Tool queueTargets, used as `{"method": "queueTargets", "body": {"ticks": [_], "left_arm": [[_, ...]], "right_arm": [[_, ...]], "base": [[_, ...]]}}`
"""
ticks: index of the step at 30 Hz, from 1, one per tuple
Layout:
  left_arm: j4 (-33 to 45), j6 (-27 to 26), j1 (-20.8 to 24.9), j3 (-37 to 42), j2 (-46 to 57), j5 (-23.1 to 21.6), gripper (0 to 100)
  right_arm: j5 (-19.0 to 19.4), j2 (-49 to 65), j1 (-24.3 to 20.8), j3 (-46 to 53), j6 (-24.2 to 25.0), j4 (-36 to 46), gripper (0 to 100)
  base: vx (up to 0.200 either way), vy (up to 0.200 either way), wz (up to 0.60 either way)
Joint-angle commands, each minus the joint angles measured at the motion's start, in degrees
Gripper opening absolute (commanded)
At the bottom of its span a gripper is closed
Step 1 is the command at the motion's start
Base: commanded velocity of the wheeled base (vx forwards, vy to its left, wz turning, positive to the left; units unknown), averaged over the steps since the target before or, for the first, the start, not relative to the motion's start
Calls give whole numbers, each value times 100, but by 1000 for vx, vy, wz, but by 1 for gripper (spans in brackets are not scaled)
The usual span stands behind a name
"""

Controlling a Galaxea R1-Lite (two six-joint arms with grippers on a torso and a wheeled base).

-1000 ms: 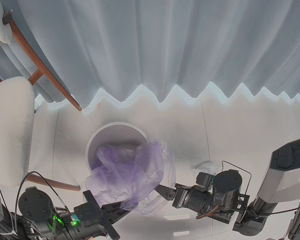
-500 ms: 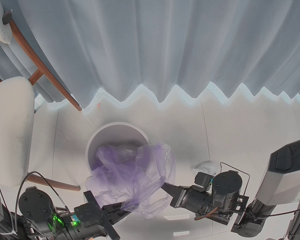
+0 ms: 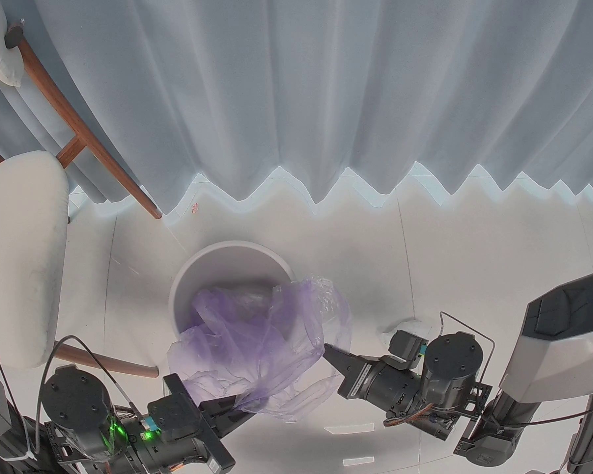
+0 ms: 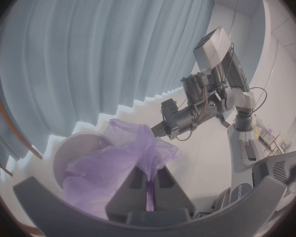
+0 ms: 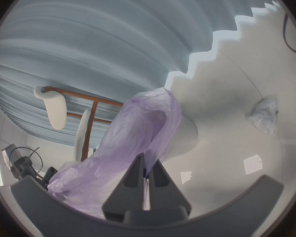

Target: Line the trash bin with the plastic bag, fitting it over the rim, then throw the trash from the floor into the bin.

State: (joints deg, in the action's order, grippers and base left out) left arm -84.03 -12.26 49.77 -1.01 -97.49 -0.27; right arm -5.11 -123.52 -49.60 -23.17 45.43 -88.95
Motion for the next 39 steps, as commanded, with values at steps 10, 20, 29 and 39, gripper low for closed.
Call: {"method": "queueTargets", "body": {"ticks": [10, 20, 29, 39], "left_arm": [[-52, 75, -310, 75, 72, 62, 100], [-202, 216, -2534, -382, 828, -975, 100], [-202, 198, -2569, -127, 845, -1168, 100], [-131, 137, -3431, 84, 977, -2601, 100]], "right_arm": [[10, -129, 3, 59, -35, -96, 0], [10, -190, 3, 67, -158, -96, 0], [1, -199, 3, 111, -228, -96, 0], [1, -234, 3, 67, -237, -105, 0]], "base": [[0, 0, 0], [0, 0, 0], [0, 0, 0], [0, 0, 0]]}}
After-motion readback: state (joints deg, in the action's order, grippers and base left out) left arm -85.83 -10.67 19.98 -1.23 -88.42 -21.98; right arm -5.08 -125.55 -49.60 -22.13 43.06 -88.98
